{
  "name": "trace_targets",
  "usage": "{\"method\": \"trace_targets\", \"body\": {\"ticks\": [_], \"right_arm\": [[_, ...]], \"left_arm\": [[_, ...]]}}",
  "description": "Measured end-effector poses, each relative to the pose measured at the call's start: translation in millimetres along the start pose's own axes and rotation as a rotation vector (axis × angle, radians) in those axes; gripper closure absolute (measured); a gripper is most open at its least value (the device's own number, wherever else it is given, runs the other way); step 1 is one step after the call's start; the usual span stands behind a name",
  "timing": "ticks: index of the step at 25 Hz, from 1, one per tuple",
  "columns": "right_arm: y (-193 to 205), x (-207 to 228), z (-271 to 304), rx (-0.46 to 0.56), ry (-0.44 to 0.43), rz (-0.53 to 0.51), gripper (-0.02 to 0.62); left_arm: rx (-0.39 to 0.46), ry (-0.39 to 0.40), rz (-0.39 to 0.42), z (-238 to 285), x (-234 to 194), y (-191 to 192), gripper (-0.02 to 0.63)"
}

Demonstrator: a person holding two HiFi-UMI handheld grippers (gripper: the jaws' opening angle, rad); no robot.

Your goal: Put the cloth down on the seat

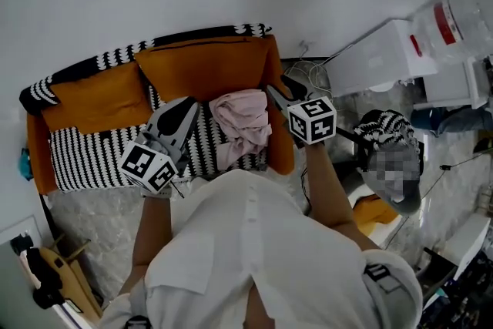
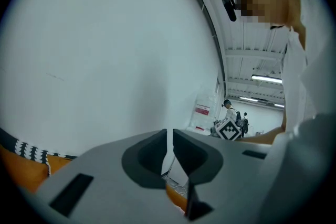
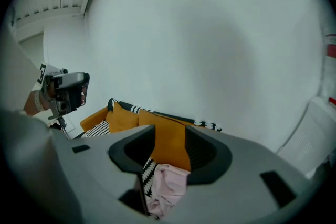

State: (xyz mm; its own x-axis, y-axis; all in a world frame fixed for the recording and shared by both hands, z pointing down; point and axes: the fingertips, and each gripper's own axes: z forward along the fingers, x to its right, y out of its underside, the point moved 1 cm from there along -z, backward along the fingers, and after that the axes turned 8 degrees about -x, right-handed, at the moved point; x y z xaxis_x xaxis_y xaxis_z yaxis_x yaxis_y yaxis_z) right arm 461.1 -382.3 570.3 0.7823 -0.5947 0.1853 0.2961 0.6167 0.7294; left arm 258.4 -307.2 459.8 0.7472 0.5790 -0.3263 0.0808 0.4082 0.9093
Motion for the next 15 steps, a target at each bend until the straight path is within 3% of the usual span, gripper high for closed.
{"method": "trace_targets", "body": {"ticks": [10,15], "right_arm": [[-52,-28,-84,0.307,0.018,-0.082,0.424],[-74,-56,-116,0.425,-0.029,-0.190,0.489]], "left_arm": [[0.024,0.036,0.026,4,1,-16,0.555],[0.037,0.058,0.047,5,5,-26,0.555]]}}
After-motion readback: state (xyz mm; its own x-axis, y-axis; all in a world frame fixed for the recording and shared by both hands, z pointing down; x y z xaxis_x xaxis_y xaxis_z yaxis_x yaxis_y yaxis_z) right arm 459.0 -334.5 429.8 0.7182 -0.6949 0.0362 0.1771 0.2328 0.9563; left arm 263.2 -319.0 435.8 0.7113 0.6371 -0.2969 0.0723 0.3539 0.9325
